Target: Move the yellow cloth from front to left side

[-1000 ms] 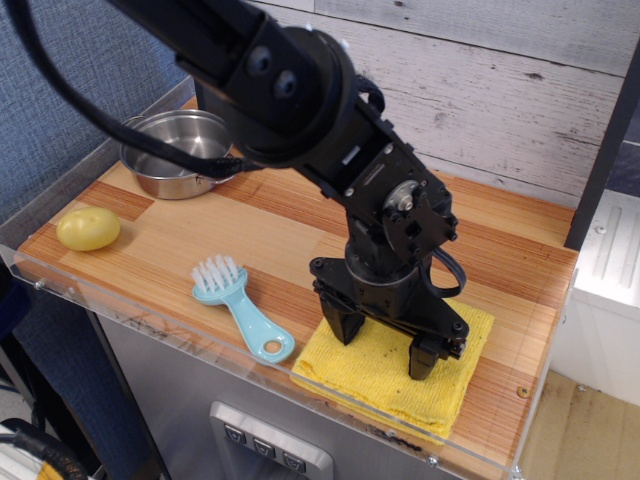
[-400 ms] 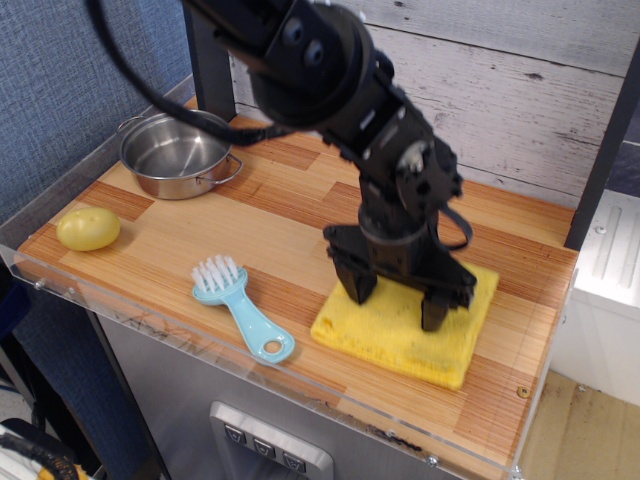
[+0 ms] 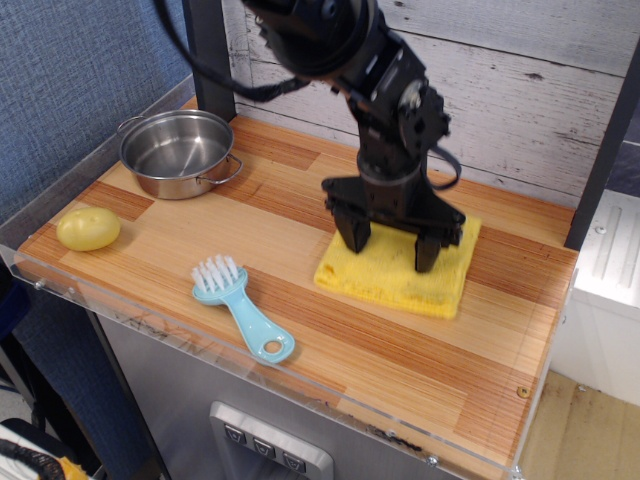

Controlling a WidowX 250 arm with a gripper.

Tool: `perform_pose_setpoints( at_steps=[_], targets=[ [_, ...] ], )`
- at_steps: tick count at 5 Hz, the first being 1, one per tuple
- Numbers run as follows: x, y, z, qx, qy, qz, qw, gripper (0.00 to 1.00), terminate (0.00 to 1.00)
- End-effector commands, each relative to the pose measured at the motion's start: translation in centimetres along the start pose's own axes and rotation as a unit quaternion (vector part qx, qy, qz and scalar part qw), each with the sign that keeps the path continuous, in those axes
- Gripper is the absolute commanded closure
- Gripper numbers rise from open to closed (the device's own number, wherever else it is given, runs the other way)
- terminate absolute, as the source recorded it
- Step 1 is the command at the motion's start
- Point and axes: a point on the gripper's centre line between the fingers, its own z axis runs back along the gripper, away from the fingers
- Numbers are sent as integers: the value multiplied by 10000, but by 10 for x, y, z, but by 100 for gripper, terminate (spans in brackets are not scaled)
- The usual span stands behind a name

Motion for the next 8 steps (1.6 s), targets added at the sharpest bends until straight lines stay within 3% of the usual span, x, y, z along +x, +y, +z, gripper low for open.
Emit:
perform_pose_setpoints(
  at_steps=[1,4,8],
  targets=[
    [35,35,-12,93,9,357,9993,0,0],
    [69,99,-16,320,2,923,9952,0,0],
    [33,122,12,426,90,673,9968,0,0]
  ],
)
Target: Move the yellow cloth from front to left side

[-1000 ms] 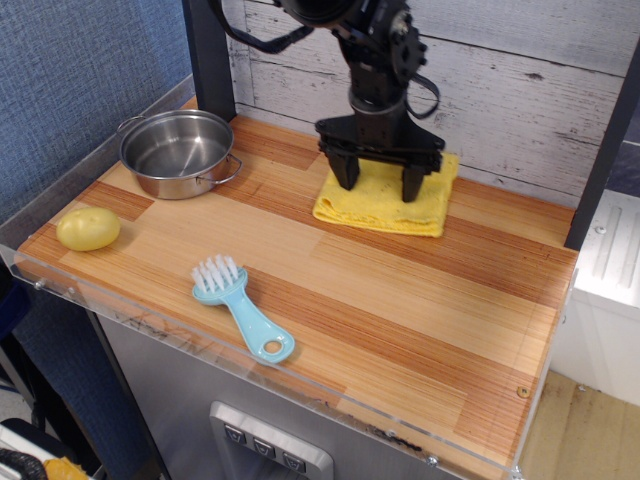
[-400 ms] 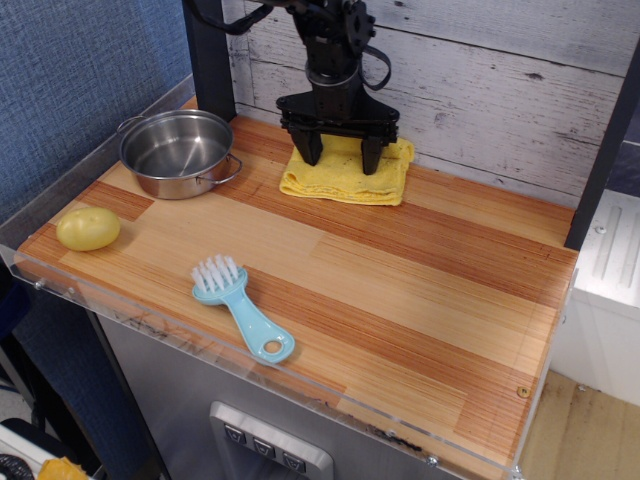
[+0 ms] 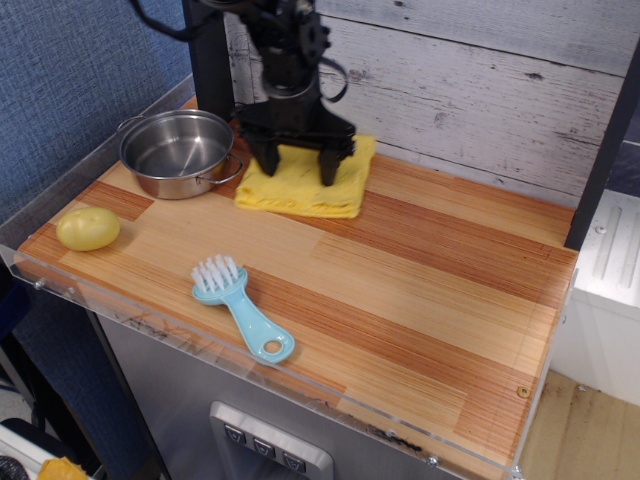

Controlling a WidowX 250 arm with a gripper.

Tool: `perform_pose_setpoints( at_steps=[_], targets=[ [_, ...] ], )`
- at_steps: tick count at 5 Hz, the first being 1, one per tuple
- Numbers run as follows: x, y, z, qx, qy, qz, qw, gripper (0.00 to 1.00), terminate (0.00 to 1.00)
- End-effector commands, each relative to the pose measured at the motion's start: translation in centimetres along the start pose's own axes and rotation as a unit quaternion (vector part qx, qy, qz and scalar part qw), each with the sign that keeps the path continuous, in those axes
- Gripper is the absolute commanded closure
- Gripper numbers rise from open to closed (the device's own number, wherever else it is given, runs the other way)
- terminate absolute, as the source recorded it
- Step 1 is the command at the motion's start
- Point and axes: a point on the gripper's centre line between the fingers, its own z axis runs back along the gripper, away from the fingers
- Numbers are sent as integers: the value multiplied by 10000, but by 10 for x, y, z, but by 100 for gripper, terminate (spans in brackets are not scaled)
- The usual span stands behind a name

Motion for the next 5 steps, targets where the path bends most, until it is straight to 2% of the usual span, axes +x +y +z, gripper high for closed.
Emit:
perform_pose_setpoints(
  at_steps=[1,2,4,5],
  targets=[
    [-2,15,28,-81,-228,43,9997,0,0],
    [7,19,35,-146,-276,244,9992,0,0],
    [28,28,65,-235,-622,632,9958,0,0],
    [33,37,88,-310,-922,645,9932,0,0]
  ],
)
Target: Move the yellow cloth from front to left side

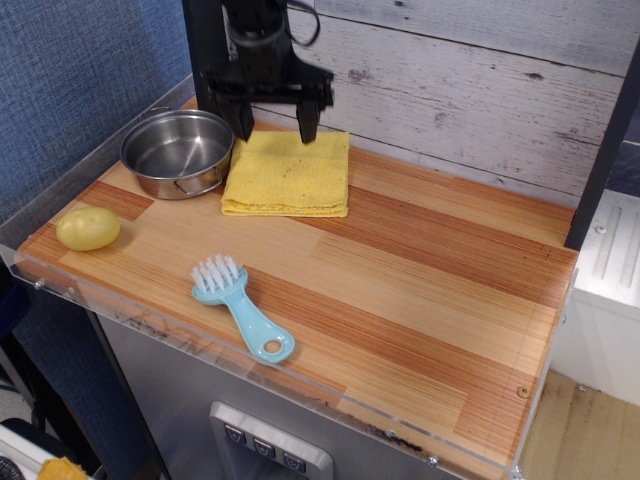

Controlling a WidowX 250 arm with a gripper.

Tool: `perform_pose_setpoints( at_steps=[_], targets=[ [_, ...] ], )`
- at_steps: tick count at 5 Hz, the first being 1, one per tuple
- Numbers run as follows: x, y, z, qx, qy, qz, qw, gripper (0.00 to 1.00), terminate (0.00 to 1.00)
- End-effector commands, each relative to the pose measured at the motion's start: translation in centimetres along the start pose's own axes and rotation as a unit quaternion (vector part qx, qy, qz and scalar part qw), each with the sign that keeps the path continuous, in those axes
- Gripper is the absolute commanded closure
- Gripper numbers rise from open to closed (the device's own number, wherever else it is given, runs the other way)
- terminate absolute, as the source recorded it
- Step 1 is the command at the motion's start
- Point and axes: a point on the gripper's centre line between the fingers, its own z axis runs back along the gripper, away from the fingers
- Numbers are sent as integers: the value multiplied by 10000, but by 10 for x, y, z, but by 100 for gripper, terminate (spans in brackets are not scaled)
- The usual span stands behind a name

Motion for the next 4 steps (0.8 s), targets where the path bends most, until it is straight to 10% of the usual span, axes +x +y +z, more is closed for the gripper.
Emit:
perform_pose_setpoints(
  at_steps=[1,4],
  targets=[
    [22,29,75,-77,-732,272,9969,0,0],
    [28,52,128,-424,-1019,800,9907,0,0]
  ],
)
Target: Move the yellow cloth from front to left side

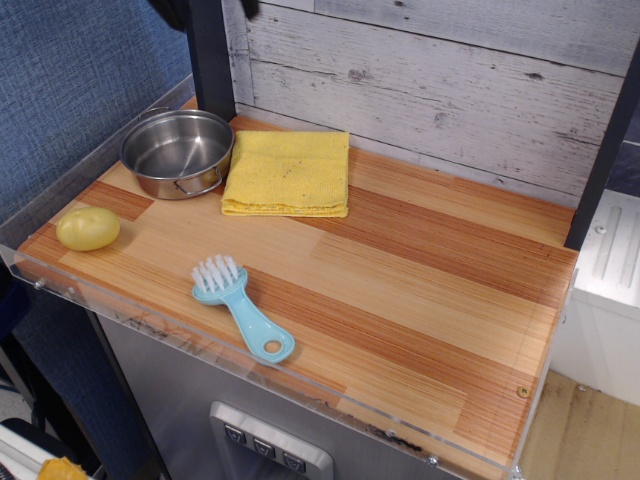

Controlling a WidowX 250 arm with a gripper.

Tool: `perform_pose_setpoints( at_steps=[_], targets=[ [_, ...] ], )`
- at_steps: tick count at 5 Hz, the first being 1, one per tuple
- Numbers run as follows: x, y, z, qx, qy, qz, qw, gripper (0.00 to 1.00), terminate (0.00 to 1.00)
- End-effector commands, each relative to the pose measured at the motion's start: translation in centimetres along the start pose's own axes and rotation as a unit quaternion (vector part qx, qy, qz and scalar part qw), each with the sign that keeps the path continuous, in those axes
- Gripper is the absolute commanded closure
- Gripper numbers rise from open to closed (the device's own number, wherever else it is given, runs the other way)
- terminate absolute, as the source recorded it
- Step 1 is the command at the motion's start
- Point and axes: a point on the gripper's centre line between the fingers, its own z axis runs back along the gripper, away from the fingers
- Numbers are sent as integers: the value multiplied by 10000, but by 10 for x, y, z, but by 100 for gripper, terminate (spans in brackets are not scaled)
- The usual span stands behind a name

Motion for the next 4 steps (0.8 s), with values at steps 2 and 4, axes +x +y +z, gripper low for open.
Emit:
perform_pose_setpoints(
  at_steps=[2,4],
  targets=[
    [5,8,31,-46,-410,-51,9991,0,0],
    [5,8,31,-46,-410,-51,9991,0,100]
  ],
)
